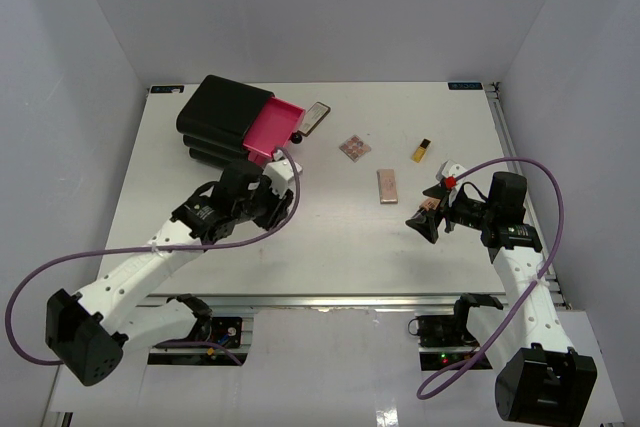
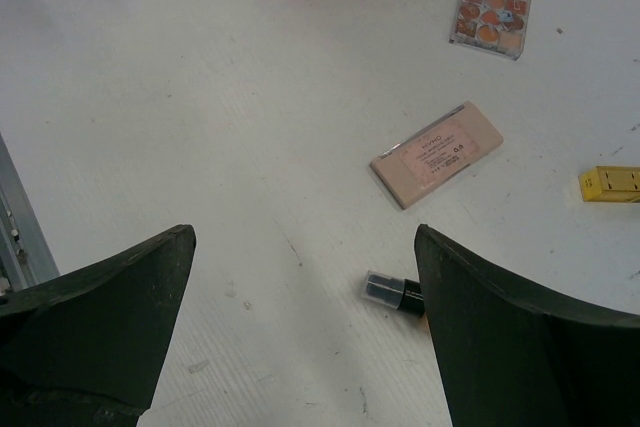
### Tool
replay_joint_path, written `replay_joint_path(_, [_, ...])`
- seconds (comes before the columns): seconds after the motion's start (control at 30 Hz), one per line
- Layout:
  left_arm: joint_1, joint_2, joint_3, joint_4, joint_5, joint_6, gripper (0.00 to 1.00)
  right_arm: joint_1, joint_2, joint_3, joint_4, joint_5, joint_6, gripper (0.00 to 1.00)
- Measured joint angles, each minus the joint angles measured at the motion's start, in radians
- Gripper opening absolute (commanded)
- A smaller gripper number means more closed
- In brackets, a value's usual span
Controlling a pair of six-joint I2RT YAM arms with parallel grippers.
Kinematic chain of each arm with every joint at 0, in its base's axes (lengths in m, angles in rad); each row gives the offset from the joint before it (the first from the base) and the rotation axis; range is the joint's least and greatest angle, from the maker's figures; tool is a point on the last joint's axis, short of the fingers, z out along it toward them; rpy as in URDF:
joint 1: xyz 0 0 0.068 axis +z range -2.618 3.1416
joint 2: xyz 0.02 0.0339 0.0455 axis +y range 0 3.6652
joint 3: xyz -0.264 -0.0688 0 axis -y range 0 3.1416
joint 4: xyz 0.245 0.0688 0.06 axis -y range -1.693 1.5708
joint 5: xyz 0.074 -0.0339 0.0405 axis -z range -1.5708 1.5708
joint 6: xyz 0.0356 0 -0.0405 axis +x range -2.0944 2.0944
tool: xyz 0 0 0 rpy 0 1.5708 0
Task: Organize the makeup
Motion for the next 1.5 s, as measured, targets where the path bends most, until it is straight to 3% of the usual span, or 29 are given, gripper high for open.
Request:
replay_joint_path(0.2, [-0.002,0.017,0.232,0.046,0.016,-0.076,0.0,0.0,0.0,0.0,0.0,0.002,0.0,0.97])
replay_joint_path(0.43, [0.06,0.371,0.623,0.076,-0.107,-0.107,0.01,0.0,0.0,0.0,0.0,0.002,0.0,0.97])
replay_joint_path(0.63, [0.154,0.596,0.736,0.042,-0.206,-0.095,0.04,0.0,0.0,0.0,0.0,0.001,0.0,0.97])
replay_joint_path(0.83, [0.167,0.717,0.81,0.023,-0.263,-0.053,0.08,0.0,0.0,0.0,0.0,0.001,0.0,0.97])
replay_joint_path(1.1, [0.167,0.738,0.814,0.008,-0.289,-0.021,0.26,0.0,0.0,0.0,0.0,0.001,0.0,0.98])
replay_joint_path(1.23, [0.167,0.738,0.814,0.003,-0.29,-0.016,0.45,0.0,0.0,0.0,0.0,0.001,0.0,0.98])
replay_joint_path(1.5, [0.167,0.738,0.811,0.002,-0.288,-0.013,0.66,-0.005,0.0,0.0,0.0,0.001,0.0,0.98])
